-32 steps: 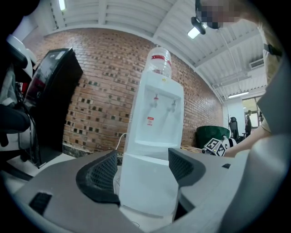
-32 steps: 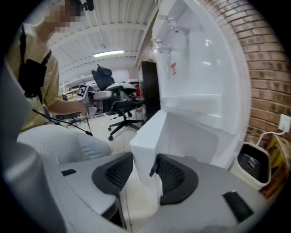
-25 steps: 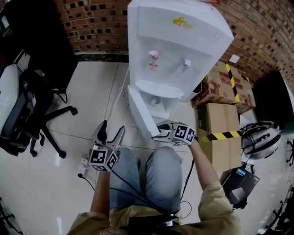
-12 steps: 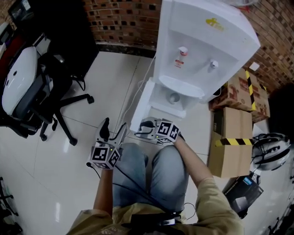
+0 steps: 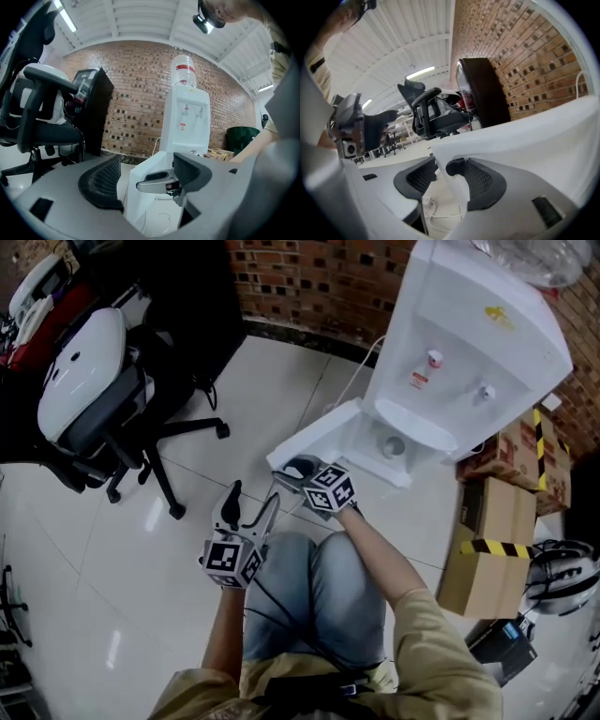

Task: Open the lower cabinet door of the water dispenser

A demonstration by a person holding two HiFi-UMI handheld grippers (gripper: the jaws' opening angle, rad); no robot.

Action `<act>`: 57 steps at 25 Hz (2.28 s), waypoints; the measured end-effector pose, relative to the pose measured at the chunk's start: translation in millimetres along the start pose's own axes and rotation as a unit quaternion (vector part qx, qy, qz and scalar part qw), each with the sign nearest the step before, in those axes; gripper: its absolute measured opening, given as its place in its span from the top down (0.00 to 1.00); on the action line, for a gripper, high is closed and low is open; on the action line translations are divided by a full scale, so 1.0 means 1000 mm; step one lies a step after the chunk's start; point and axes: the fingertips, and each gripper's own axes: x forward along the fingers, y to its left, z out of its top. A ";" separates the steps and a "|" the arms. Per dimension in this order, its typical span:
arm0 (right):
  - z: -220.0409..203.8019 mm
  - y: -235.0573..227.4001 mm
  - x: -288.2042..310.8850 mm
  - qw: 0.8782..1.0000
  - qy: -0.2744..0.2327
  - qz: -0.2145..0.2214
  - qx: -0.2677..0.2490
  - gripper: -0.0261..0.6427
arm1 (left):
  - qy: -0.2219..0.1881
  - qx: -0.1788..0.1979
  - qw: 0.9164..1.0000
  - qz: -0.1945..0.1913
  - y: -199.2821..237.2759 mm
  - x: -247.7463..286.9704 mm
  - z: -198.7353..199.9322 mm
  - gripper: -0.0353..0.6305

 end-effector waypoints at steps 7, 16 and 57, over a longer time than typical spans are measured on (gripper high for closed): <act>-0.016 -0.008 -0.020 0.999 0.050 0.006 0.012 0.36 | -0.013 0.019 1.000 -0.009 0.002 0.001 0.016 0.45; 0.021 -0.061 -0.172 0.992 -0.030 -0.104 -0.062 0.38 | -0.007 0.048 0.995 -0.089 -0.062 0.063 0.023 0.45; 0.501 0.344 -0.617 0.819 -0.220 -0.529 -0.031 0.44 | -0.005 0.113 0.982 -0.149 -0.264 -0.132 0.561 0.45</act>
